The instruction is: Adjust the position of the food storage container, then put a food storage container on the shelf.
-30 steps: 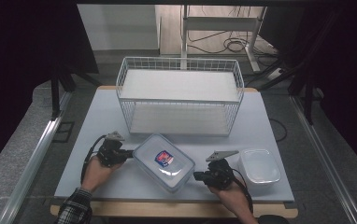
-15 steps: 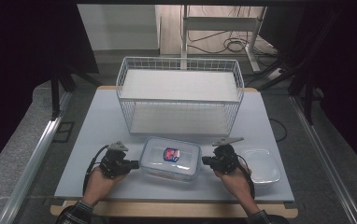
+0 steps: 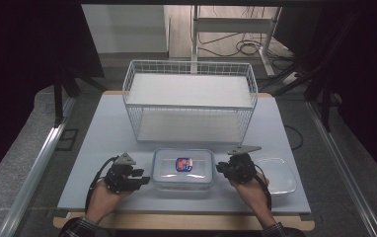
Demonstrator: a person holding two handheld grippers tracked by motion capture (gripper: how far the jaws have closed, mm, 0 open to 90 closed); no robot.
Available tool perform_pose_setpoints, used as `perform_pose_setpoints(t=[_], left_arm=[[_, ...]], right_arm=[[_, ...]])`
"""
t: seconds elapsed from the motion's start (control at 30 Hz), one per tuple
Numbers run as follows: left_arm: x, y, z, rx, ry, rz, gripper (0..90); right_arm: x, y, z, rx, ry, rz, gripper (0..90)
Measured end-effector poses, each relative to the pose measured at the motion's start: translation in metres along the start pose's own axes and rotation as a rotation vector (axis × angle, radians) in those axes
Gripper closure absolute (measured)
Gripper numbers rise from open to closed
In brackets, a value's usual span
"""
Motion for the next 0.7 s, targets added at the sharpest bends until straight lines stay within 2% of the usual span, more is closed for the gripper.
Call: perform_pose_setpoints(t=[0.07,0.13,0.17,0.2,0.27,0.3,0.33,0.43,0.53,0.57,0.7], left_arm=[[-0.001,0.006,0.001,-0.028,-0.024,0.011,39.5],[-0.002,0.011,0.002,-0.051,-0.043,0.01,30.8],[-0.003,0.013,0.002,-0.057,-0.048,0.006,23.7],[-0.003,0.015,0.001,-0.067,-0.052,-0.003,23.7],[-0.005,0.02,0.001,-0.081,-0.062,-0.004,19.8],[-0.005,0.022,0.0,-0.083,-0.065,-0.012,15.6],[-0.005,0.022,0.0,-0.084,-0.069,-0.013,15.6],[-0.004,0.022,0.001,-0.081,-0.094,-0.029,6.8],[-0.003,0.02,0.004,-0.054,-0.111,-0.016,4.4],[-0.003,0.02,0.005,-0.051,-0.113,-0.012,2.9],[-0.007,0.02,0.013,-0.088,-0.13,-0.053,2.8]], right_arm=[[-0.005,0.0,-0.001,0.003,-0.014,0.002,72.2],[-0.009,0.0,-0.001,0.005,-0.03,-0.003,65.5],[-0.014,-0.001,-0.001,0.012,-0.048,0.002,57.5],[-0.014,-0.001,-0.001,0.012,-0.048,0.002,57.5],[-0.019,-0.002,-0.001,0.021,-0.07,0.012,50.2],[-0.023,-0.003,0.0,0.028,-0.089,0.026,43.9],[-0.023,-0.003,0.0,0.028,-0.089,0.026,43.9],[-0.023,-0.003,0.001,0.035,-0.099,0.063,34.5],[-0.02,-0.002,0.002,0.034,-0.107,0.104,25.3],[-0.017,-0.001,0.002,0.028,-0.109,0.113,19.0],[-0.013,0.001,0.004,0.02,-0.094,0.143,14.4]])
Point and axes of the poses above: each handheld gripper's, and its own axes: x roughly forward along the jaws, z roughly out of its top, y roughly to its left, the point moved 3 cm from there along x, roughly forward along the jaws, and after that the axes turned 14 degrees about z, right-handed, at the moved point
